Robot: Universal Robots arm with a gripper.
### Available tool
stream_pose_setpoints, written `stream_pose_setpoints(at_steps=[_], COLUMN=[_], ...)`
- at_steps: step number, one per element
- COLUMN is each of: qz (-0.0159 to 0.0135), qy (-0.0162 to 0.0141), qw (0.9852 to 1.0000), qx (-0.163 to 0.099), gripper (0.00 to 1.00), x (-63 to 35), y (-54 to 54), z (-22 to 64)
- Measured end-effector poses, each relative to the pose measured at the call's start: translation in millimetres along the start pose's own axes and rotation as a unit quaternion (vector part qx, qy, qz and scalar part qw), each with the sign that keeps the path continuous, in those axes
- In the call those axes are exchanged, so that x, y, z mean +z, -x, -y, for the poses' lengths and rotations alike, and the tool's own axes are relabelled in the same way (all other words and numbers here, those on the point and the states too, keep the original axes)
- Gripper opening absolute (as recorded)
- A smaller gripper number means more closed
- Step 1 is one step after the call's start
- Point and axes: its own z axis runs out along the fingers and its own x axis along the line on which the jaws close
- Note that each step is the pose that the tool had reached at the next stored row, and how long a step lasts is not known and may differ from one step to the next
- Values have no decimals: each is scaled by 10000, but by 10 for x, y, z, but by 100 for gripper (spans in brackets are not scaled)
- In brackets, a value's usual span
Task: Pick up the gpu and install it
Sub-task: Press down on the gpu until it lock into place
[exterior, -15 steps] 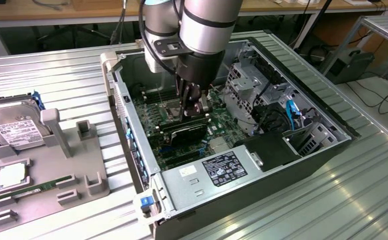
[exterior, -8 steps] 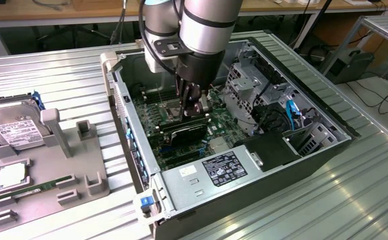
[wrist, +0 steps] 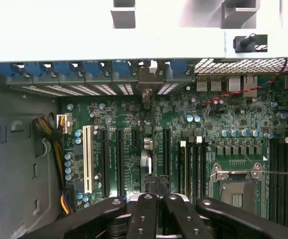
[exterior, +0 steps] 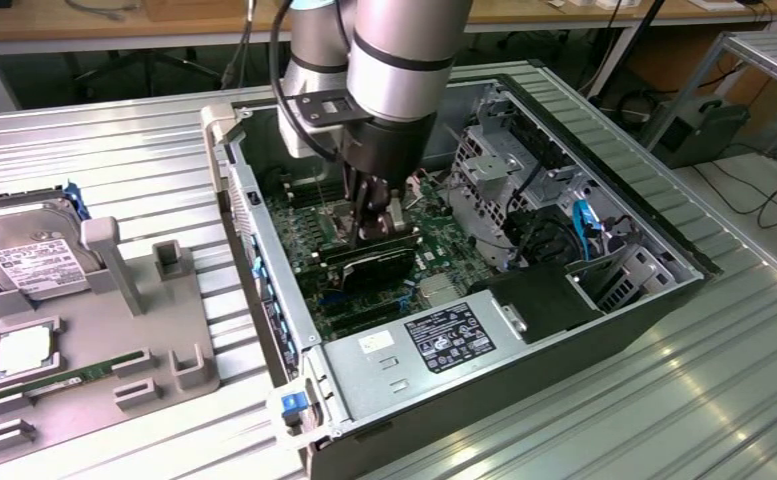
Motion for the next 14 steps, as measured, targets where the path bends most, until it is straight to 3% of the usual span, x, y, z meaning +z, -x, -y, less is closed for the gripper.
stream_pose_setpoints(at_steps=[14], qz=[-3], qy=[-3], qw=[10000], qx=[0], gripper=[11], x=[276], y=[21], z=[-12])
